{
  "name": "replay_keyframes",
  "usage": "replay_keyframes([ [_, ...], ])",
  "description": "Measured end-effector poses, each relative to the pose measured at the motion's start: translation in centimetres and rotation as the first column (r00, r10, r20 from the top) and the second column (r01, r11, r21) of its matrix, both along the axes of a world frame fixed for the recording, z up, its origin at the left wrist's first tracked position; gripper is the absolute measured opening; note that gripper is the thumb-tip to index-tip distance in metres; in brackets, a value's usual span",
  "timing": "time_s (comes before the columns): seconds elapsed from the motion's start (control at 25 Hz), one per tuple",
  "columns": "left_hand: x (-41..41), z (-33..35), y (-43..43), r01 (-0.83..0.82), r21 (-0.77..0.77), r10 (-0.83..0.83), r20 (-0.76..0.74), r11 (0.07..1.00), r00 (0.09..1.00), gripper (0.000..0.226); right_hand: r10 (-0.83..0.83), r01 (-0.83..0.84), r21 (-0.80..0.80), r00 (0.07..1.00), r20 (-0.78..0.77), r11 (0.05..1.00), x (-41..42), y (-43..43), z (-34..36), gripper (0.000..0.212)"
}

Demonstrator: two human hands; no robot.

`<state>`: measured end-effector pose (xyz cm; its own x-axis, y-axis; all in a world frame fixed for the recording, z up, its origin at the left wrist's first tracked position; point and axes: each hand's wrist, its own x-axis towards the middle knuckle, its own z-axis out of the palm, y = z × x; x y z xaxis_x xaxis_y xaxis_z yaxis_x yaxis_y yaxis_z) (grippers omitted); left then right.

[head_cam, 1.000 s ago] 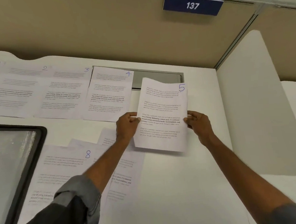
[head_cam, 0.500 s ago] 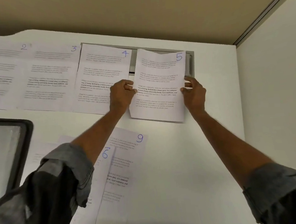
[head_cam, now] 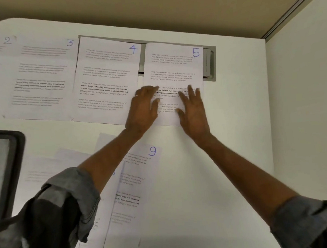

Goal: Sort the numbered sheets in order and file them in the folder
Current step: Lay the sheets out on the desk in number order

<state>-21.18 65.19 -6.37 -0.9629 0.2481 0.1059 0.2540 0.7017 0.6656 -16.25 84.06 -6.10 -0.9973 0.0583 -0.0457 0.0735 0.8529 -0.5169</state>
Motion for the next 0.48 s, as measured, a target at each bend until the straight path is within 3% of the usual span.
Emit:
replay_keyframes([
  [0.12,1.9,-1.7,1.2,0.163,-0.128,-0.161,0.024,0.978,0.987,0.049,0.036,-0.048,0.069,0.986,0.162,0.996,1.2,-1.1,-1.0,0.062],
  [0.28,2.1,-2.7,1.5,0.227,-0.286,-0.224,0.043,0.931,0.974,0.056,0.025,-0.045,0.114,0.985,0.17,0.992,1.0,-1.2,-1.0,0.064],
  [0.48,2.2,-2.4,1.3,0.236,-0.305,-0.222,0.079,0.923,0.972,0.059,0.052,-0.06,0.141,0.997,0.058,0.988,1.6,-1.3,-0.8,0.058],
])
